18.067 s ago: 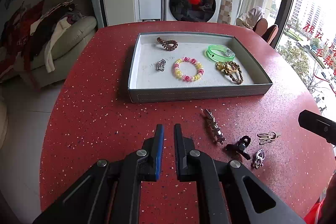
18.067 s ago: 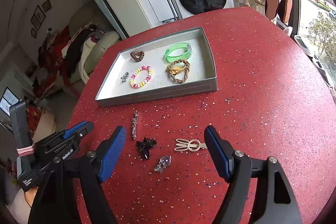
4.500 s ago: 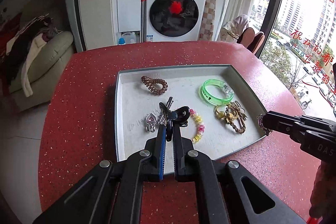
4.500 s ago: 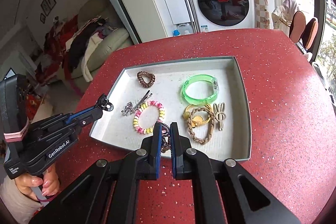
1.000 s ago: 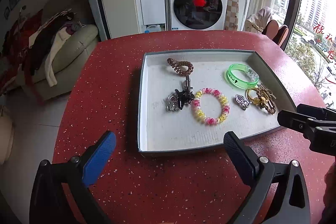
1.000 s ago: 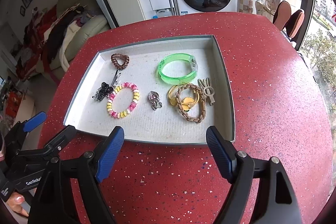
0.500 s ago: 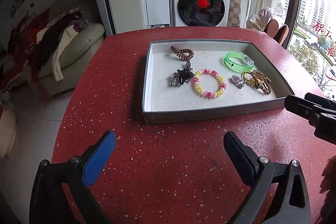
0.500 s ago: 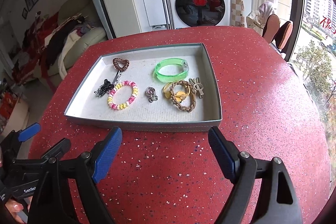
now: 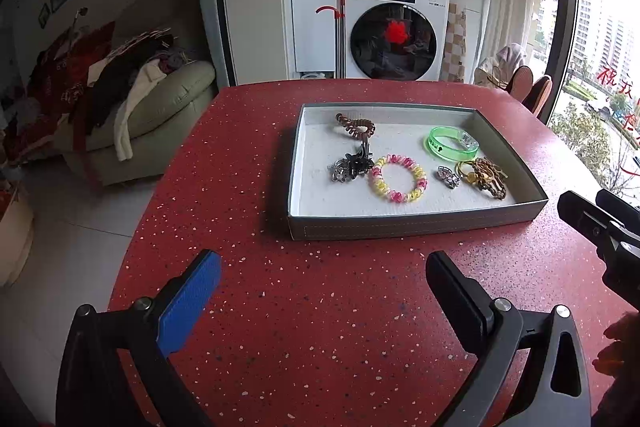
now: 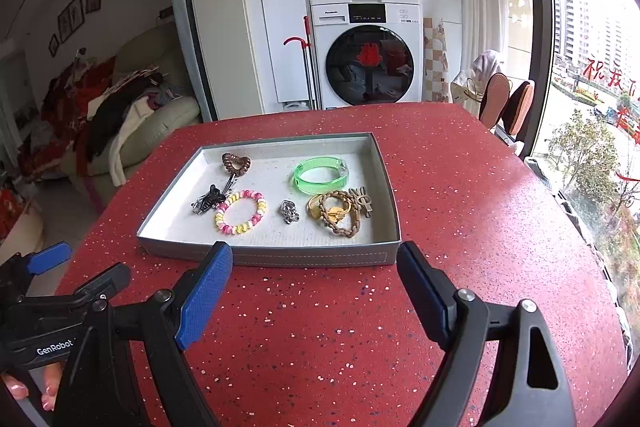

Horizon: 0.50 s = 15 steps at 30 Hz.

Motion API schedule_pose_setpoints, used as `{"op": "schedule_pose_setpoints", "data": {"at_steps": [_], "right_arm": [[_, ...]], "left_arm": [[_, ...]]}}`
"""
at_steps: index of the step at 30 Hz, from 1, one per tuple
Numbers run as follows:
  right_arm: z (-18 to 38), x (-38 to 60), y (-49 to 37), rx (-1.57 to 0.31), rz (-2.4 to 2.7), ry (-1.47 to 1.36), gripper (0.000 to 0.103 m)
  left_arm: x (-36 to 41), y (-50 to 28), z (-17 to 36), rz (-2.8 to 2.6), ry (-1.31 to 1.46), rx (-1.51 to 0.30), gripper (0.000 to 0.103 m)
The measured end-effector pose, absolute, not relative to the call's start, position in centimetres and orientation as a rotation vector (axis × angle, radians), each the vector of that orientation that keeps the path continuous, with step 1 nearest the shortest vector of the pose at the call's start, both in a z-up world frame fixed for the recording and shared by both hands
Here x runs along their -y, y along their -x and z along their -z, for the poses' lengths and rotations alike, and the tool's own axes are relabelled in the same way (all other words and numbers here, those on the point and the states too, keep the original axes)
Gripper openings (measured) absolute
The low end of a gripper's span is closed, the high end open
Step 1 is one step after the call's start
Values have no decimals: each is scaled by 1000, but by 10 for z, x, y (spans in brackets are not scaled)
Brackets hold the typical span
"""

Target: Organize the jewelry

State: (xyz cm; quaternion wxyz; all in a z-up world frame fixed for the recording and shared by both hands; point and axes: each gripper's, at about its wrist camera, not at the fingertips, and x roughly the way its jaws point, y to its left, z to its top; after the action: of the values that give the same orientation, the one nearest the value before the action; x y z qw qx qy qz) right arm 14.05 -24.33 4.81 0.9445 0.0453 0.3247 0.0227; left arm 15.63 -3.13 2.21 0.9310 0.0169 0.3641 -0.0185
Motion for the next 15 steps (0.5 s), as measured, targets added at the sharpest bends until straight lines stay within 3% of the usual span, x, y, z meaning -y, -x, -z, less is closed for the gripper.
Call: {"op": "schedule_pose_setpoints", "data": {"at_steps": [15], "right_arm": [[-48, 239, -119, -659, 8, -31, 86]], "left_arm": [[35, -141, -23, 8, -40, -713, 103]]}}
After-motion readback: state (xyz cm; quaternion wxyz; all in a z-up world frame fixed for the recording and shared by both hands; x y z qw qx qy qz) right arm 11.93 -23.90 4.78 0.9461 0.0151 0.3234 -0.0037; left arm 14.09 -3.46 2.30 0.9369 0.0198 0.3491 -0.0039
